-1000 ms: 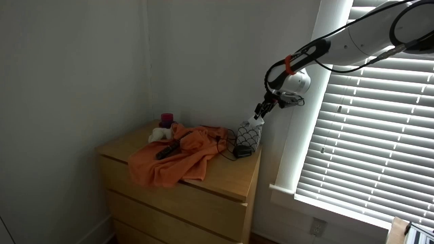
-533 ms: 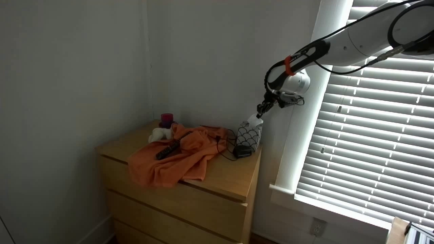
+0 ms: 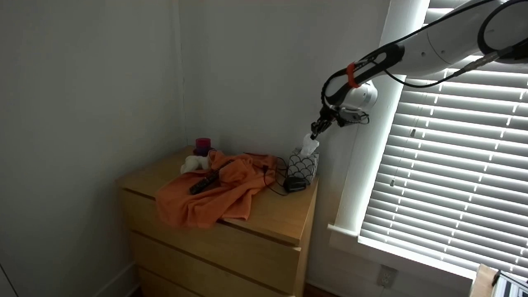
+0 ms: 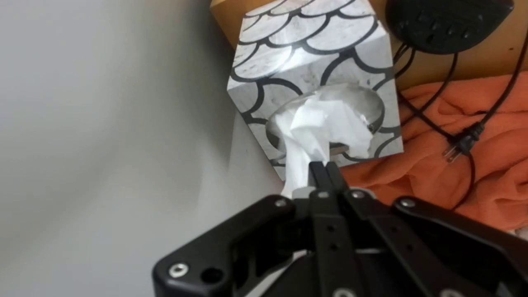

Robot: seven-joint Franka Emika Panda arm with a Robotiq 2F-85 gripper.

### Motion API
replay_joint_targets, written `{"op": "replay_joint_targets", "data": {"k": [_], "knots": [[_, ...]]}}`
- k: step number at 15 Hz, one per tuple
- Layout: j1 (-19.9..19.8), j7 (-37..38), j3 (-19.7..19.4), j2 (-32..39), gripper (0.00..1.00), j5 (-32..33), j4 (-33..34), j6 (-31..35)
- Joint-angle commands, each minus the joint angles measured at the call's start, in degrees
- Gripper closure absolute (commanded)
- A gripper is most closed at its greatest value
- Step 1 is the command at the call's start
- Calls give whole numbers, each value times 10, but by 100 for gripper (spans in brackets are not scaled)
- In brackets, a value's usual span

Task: Pull out a paper wipe from the box

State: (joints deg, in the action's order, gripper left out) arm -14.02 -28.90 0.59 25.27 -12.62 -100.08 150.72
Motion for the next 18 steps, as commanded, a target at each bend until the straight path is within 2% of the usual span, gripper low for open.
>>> {"op": "replay_joint_targets", "data": {"k": [1,10,14,16,18], "knots": [[10,41,12,-63,100,8,-29,-30],[47,86,10,-142,100,6,-24,-44],[54,78,16,-170,100,-14,-29,-51],[57,54,28,-185,100,-53,-34,-76],[62,20,44,-195,100,-122,-38,-123]]}}
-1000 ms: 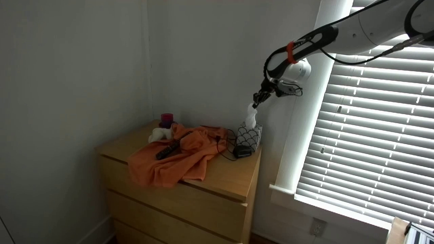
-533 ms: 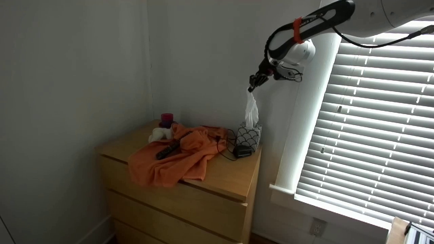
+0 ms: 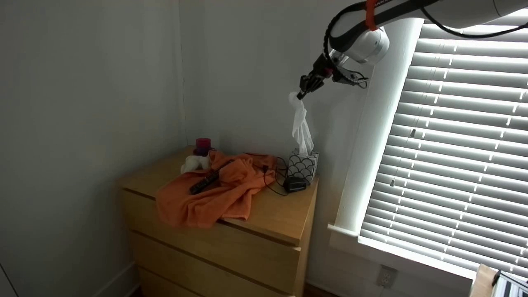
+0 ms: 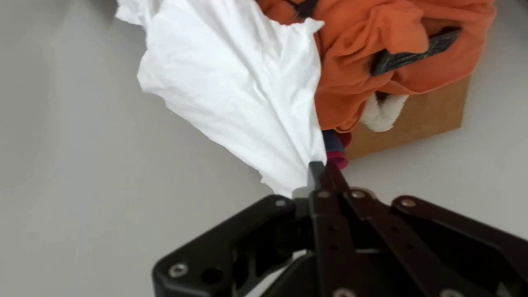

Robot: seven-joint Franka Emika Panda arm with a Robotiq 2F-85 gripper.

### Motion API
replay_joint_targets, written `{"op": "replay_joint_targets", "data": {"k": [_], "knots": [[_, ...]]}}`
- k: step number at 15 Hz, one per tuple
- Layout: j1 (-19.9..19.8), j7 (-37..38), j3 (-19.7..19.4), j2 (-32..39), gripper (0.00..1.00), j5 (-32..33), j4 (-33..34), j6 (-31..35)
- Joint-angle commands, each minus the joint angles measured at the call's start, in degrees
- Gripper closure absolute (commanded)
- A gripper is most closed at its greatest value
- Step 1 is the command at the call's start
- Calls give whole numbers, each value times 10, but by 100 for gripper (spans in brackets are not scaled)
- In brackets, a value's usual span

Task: Pull out a paper wipe from the box

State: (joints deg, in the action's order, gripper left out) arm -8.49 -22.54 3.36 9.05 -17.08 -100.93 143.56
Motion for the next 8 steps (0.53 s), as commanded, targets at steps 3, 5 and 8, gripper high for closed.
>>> {"op": "replay_joint_targets", "data": {"k": [3,5,8], "knots": [[29,-32,22,-26,100,-120,-40,-120],[43,-20,22,-11,100,-125,-47,-144],[54,-31,24,20,100,-131,-55,-121]]}}
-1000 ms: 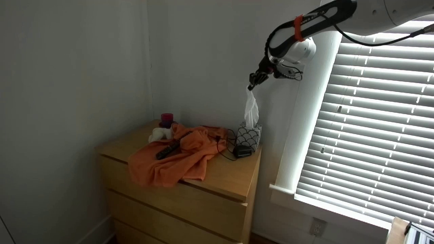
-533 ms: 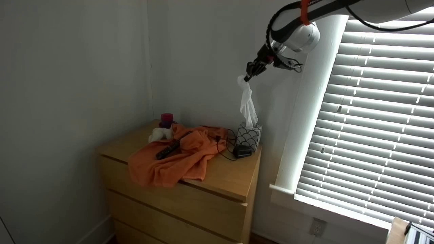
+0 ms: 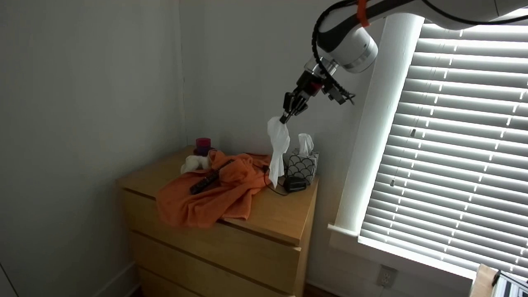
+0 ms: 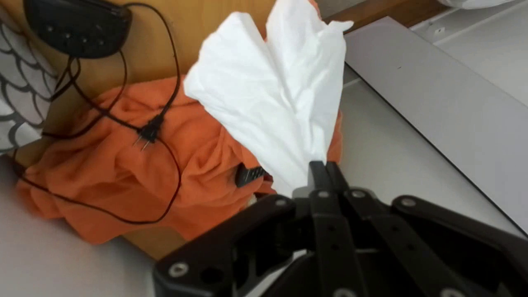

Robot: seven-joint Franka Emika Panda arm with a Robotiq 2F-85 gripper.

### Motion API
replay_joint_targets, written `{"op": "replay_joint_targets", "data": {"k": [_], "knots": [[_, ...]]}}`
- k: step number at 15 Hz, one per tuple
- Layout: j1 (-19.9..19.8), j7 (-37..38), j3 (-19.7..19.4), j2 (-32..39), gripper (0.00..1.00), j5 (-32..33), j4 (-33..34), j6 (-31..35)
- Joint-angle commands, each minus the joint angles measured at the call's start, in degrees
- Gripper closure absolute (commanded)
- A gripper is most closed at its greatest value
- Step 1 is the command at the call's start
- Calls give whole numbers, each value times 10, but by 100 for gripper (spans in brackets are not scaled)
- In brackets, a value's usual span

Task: Pull out a paper wipe from the box

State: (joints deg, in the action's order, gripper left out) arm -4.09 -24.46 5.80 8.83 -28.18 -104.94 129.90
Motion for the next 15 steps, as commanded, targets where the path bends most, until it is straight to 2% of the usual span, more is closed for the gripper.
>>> {"op": "replay_joint_targets", "data": {"k": [1,10,15], "knots": [[12,-12,0,36,100,-21,-17,30],[10,21,22,164,100,-1,-4,149],[10,60,28,216,100,21,7,149]]}}
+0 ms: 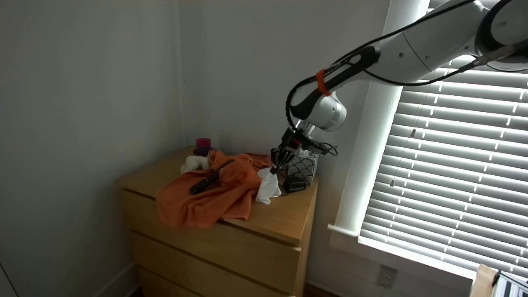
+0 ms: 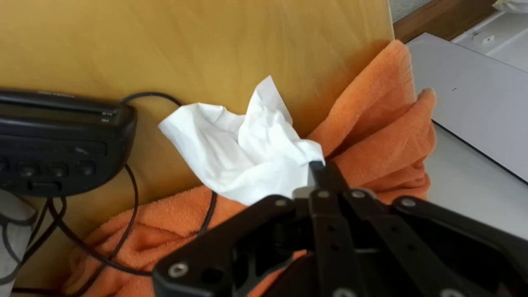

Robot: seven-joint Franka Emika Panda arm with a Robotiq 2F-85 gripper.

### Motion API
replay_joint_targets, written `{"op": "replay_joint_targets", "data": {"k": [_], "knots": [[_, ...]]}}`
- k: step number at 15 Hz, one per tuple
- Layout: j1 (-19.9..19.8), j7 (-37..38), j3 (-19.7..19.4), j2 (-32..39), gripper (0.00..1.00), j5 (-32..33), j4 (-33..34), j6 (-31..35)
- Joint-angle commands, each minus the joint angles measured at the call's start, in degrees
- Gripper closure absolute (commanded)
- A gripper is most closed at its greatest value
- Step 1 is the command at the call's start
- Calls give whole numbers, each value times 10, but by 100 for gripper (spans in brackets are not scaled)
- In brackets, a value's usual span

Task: Pull out a paper wipe from the box

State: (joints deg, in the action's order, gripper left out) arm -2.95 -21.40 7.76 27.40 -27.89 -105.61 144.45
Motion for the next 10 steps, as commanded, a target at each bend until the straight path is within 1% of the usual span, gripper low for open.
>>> {"op": "replay_joint_targets", "data": {"k": [1,2,3,4,5,8,9,10], "knots": [[-1,32,9,38,100,21,17,1],[0,37,9,44,100,28,18,-6],[2,44,9,47,74,34,17,-7],[1,49,12,48,73,38,22,-19],[2,54,15,46,66,42,23,-25],[-1,41,44,4,45,31,17,-56],[3,44,47,-13,38,34,17,-65],[11,62,41,-31,29,46,15,-77]]}}
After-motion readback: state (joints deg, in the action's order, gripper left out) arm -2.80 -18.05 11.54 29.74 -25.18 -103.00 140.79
